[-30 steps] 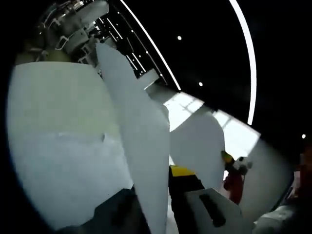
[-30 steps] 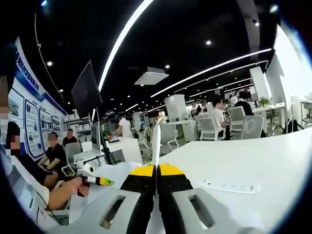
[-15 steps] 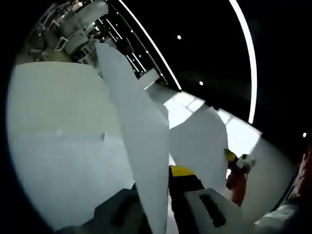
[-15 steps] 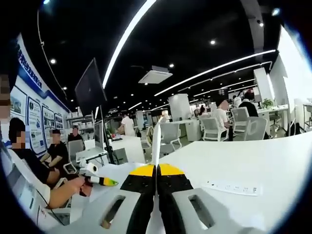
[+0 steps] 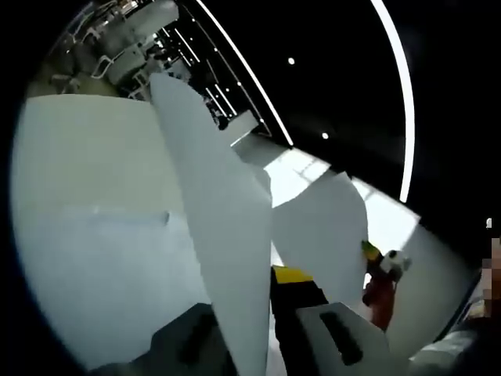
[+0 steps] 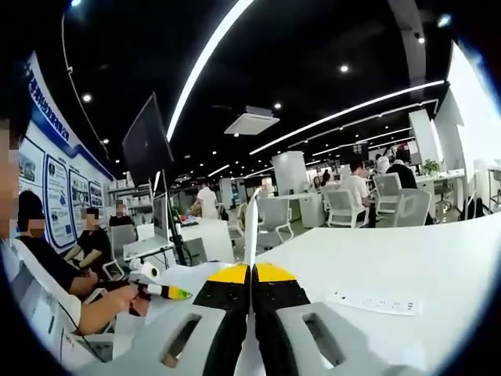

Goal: Organize the stack of printing papers by aligning and flattening the scattered papers on the table

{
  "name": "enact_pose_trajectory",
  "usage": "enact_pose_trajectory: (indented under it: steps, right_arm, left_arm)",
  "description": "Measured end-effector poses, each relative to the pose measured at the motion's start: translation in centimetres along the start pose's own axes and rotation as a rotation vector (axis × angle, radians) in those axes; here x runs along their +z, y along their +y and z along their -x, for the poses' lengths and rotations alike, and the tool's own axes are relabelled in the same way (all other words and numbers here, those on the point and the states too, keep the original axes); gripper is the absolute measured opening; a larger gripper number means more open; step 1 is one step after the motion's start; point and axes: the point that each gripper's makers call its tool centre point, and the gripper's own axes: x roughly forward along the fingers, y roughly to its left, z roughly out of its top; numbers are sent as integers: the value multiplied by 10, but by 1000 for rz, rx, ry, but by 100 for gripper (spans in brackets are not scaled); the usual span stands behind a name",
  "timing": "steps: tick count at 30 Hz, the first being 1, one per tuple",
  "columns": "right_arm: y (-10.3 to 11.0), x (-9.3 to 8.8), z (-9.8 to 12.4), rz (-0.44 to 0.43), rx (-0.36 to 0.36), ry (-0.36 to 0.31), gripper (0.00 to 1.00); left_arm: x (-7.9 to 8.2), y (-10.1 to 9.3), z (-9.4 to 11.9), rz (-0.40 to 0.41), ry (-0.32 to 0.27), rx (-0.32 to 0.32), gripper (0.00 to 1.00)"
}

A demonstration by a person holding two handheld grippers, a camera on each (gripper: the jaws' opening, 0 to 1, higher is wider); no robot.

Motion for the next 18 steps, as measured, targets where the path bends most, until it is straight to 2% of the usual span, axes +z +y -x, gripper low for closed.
enact_pose_trajectory:
  steps: [18]
  right_arm:
    - [10,-1,-6,17,24,11,0]
  left_arm:
    - [2,3,-1,3,-9,5,6]
